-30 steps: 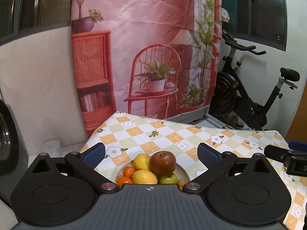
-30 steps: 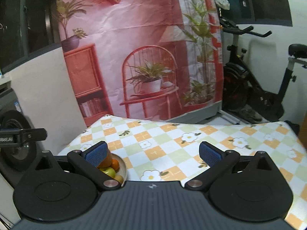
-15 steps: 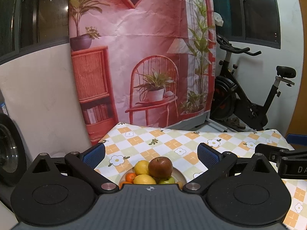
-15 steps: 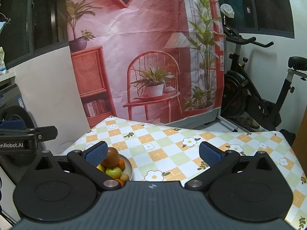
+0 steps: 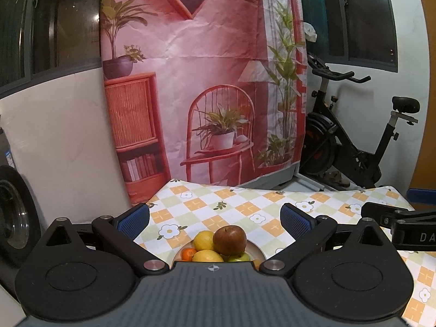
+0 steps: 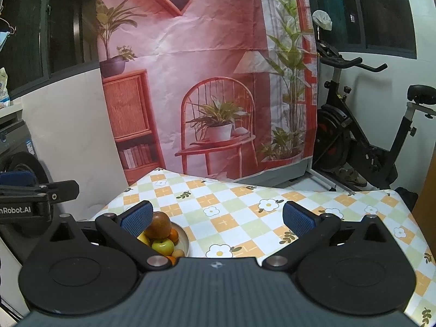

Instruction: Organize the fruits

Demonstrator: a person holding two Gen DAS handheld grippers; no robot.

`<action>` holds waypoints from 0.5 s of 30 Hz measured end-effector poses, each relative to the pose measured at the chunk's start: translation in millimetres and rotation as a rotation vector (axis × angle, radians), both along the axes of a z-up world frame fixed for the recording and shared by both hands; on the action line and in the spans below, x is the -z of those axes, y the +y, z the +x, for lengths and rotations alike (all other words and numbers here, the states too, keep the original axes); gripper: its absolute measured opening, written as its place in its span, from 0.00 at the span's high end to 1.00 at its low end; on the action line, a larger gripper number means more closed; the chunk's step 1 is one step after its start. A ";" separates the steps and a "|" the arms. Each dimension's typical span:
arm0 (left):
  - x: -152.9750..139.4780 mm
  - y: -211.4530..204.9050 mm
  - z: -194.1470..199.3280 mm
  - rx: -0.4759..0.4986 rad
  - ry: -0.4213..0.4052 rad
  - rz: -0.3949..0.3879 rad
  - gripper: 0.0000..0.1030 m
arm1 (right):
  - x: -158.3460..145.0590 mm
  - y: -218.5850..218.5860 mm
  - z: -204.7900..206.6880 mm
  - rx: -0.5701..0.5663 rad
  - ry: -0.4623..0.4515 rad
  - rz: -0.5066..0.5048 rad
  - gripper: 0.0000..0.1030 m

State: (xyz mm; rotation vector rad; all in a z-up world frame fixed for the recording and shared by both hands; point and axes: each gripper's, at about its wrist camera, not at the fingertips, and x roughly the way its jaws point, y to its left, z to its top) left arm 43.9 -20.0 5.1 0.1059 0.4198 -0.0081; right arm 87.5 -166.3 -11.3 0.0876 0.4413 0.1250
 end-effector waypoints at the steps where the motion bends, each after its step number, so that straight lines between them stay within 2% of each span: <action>1: 0.1 0.3 0.0 0.001 -0.001 0.000 0.00 | -0.1 0.0 -0.5 0.001 -0.001 -0.001 0.00; 15: 1.9 2.8 0.8 -0.006 0.005 -0.010 0.00 | 1.2 0.7 -0.1 0.008 0.010 -0.011 0.00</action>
